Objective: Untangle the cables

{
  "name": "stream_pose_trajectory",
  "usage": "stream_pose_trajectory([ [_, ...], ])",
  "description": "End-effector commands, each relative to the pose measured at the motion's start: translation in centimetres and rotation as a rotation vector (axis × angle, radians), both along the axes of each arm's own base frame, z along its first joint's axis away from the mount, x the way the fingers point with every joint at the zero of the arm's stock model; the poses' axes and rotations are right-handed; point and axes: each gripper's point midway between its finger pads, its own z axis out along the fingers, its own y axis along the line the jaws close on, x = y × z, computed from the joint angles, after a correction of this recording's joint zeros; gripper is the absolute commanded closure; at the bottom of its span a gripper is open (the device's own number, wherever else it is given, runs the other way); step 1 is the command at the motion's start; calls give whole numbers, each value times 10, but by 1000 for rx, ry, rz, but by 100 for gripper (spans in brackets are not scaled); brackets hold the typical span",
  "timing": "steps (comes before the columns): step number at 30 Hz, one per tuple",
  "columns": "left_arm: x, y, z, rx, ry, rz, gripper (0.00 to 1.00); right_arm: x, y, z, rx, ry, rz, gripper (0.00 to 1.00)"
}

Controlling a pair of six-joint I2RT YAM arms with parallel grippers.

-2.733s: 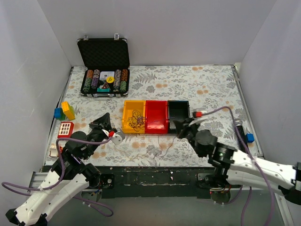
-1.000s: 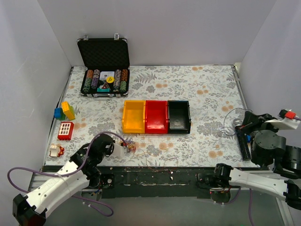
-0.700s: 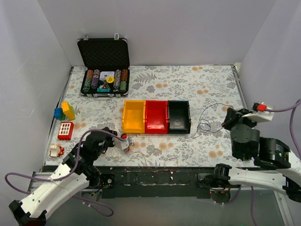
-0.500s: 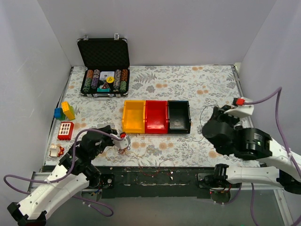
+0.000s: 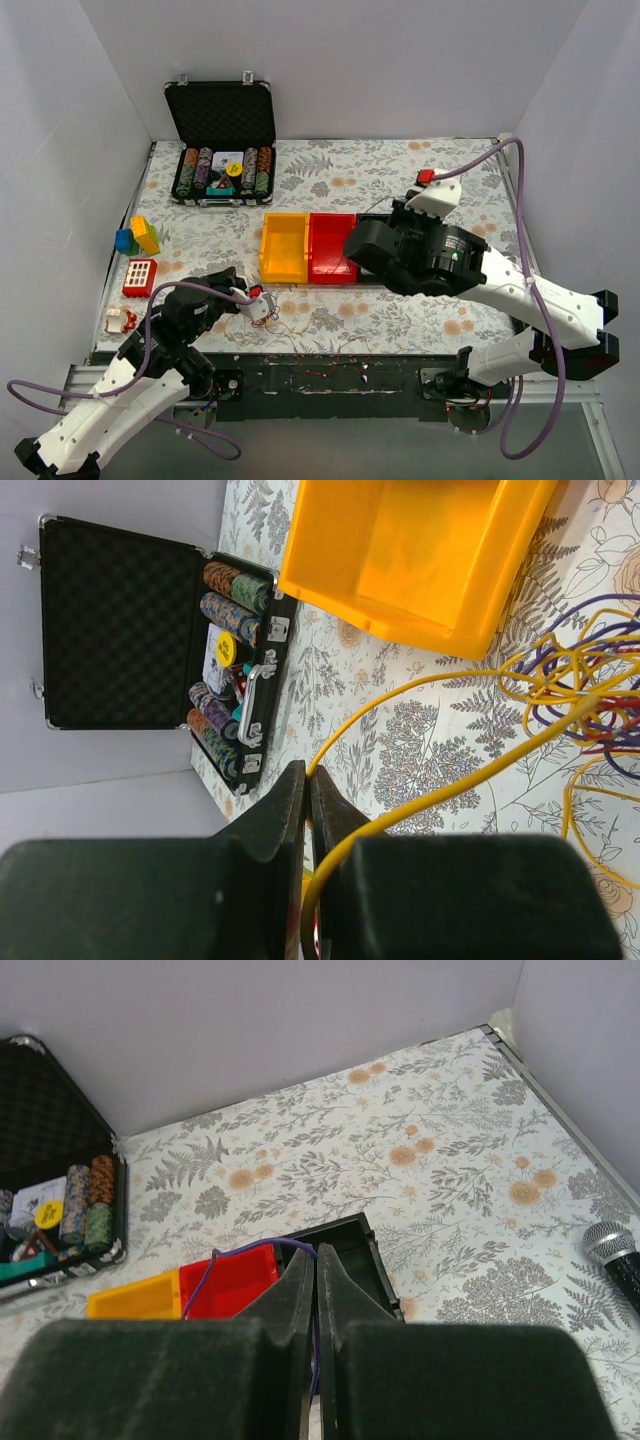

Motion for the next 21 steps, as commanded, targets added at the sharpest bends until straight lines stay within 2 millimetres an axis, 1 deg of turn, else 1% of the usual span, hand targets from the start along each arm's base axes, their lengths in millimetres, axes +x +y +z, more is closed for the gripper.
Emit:
stream_pose_trajectory([
  [1,-3,-2,11,-45,-15,-12,100,18,-42,80,64,-253,-238,99],
  [2,-3,-2,12,-45,-20,-13,100,22,-39,89,94,-261,-252,99],
  [4,-3,-1,10,-42,-20,-13,100,29,-23,102,125,-268,-261,99],
  [6,-3,-1,12,-45,-26,-10,100,36,-4,108,125,-264,-261,99],
  [7,-3,0,13,-45,-28,-7,100,39,2,110,121,-261,-260,99],
  [9,-3,0,14,-50,-27,-4,100,43,18,112,124,-237,-240,99],
  [12,-4,2,11,-41,-22,-3,100,47,31,107,73,-194,-213,99],
  [13,-5,2,12,-44,-25,-2,100,46,34,106,44,-184,-204,99],
  [15,-5,3,11,-42,-30,-2,100,37,40,110,-64,-166,-176,99],
  [16,-6,3,9,-40,-27,-5,100,37,53,110,-113,-115,-111,99],
  [17,-6,4,8,-35,-27,-5,100,44,73,103,-280,-30,38,99],
  [18,-7,5,8,-33,-33,-8,100,50,111,99,-367,-30,298,99],
  [19,-7,5,7,-25,-40,-12,100,40,143,113,-370,-188,506,99],
  [20,-6,5,8,-29,-48,-9,100,32,131,114,-351,-257,502,99],
  [21,-6,5,8,-30,-56,-11,100,27,112,124,-282,-297,518,99],
])
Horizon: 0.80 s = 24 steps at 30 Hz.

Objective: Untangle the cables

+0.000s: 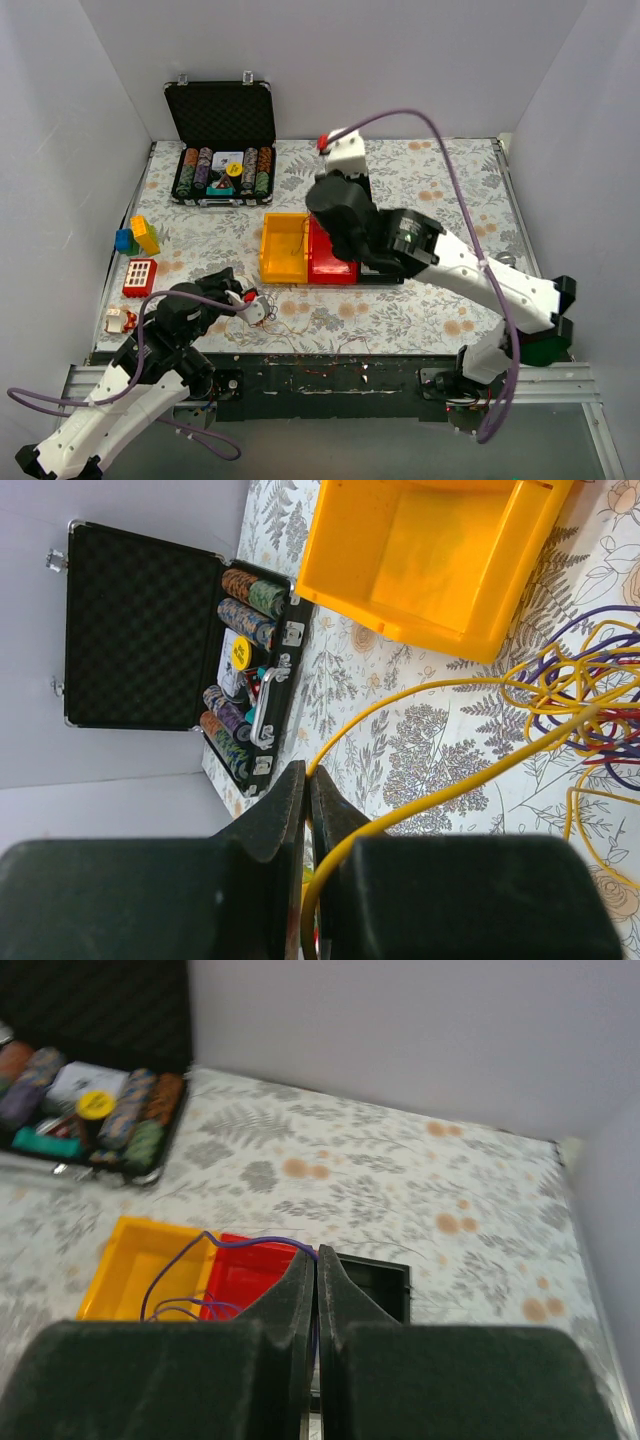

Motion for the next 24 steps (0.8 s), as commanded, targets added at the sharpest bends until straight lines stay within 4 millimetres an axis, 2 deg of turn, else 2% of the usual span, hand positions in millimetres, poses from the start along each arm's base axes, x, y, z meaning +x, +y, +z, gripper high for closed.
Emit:
stream_pose_trajectory([
  [1,1,1,0,-2,-23,0,100,-13,-9,72,54,-274,352,99],
  [2,0,1,-2,-5,-16,-1,100,-9,-22,78,85,-276,356,99],
  [4,-3,1,-4,-1,-4,-10,100,4,-19,73,40,-237,415,99],
  [9,-3,-1,1,-5,-14,-20,100,25,20,51,-115,-121,569,99],
  [12,-2,-1,3,-9,-8,-17,100,38,32,35,-157,-89,613,99],
  [17,-3,-1,6,-9,-11,-23,100,56,32,11,-132,-71,641,99],
  [24,-4,-3,4,-8,-7,-30,100,75,35,-1,-104,-82,640,99],
])
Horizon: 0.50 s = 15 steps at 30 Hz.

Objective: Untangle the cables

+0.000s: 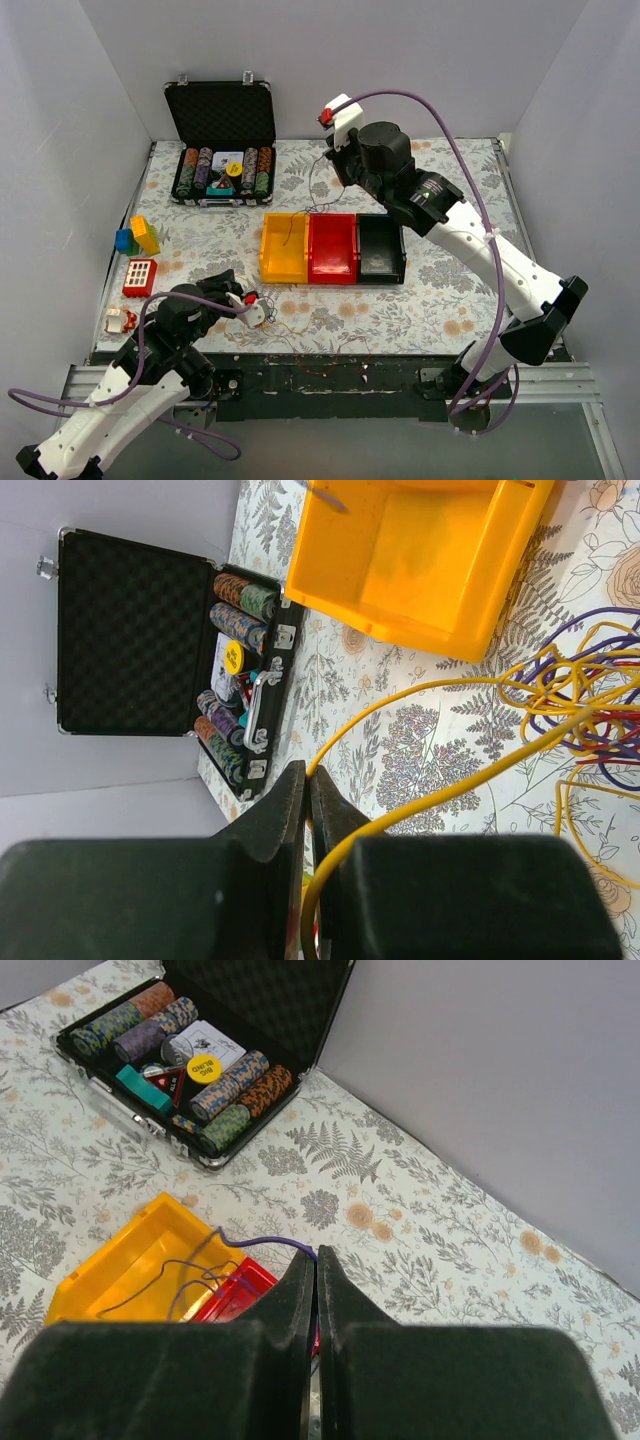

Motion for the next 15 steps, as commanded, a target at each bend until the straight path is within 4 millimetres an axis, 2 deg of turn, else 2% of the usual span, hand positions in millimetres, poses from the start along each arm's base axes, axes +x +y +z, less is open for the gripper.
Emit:
stream_pose_trajectory([
  [1,-1,-2,10,-15,-11,-16,100,6,12,33,111,-81,49,99],
  [8,-2,0,11,-9,-21,-12,100,20,27,10,92,-36,62,99],
  [15,-3,2,9,-1,-22,-13,100,30,18,-6,88,-14,15,99],
])
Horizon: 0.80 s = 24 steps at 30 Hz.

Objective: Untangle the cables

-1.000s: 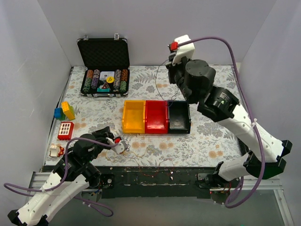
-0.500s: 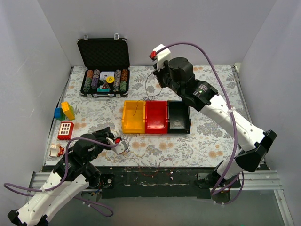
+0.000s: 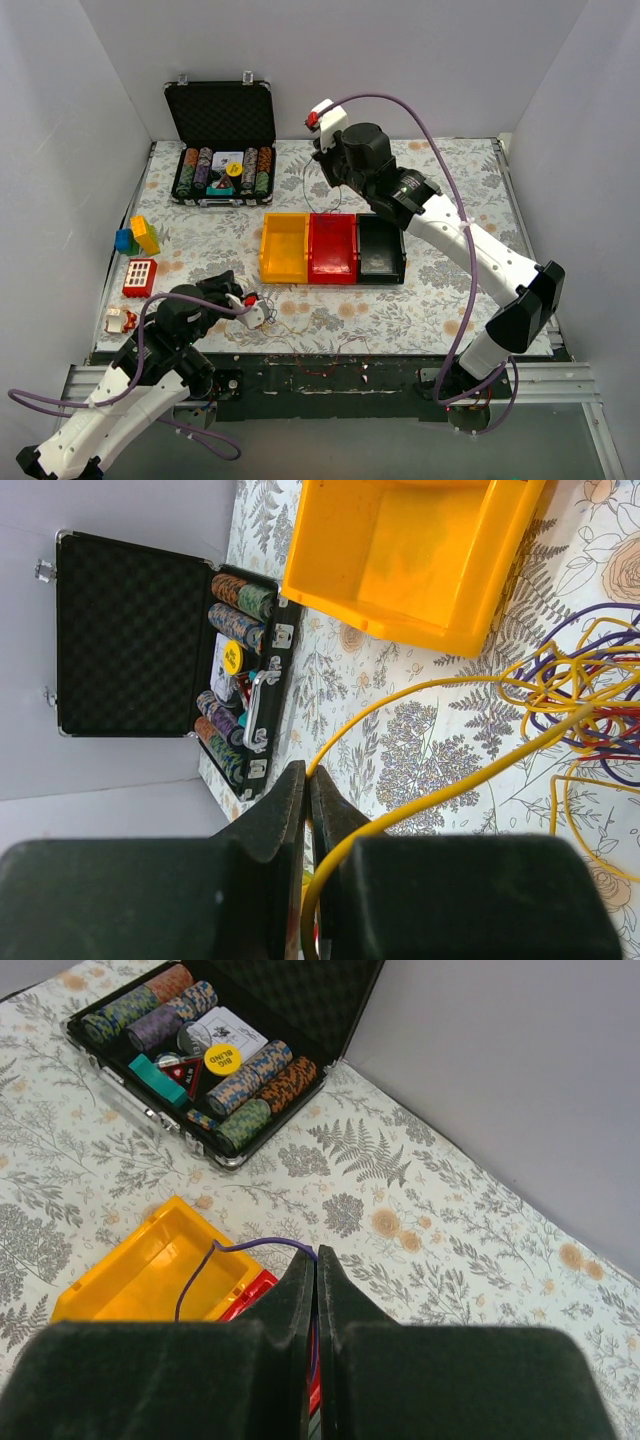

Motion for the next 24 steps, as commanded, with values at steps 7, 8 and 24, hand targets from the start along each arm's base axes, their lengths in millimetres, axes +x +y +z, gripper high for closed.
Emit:
stream_pose_trajectory([
  [7,-2,2,9,-4,-28,-7,100,18,-26,-4,76,-3,-88,99],
  [8,-2,3,9,-3,-28,-5,100,18,-28,-9,74,4,-95,99],
  [24,-5,7,5,29,-42,-10,100,4,-67,32,314,-23,-125,99],
])
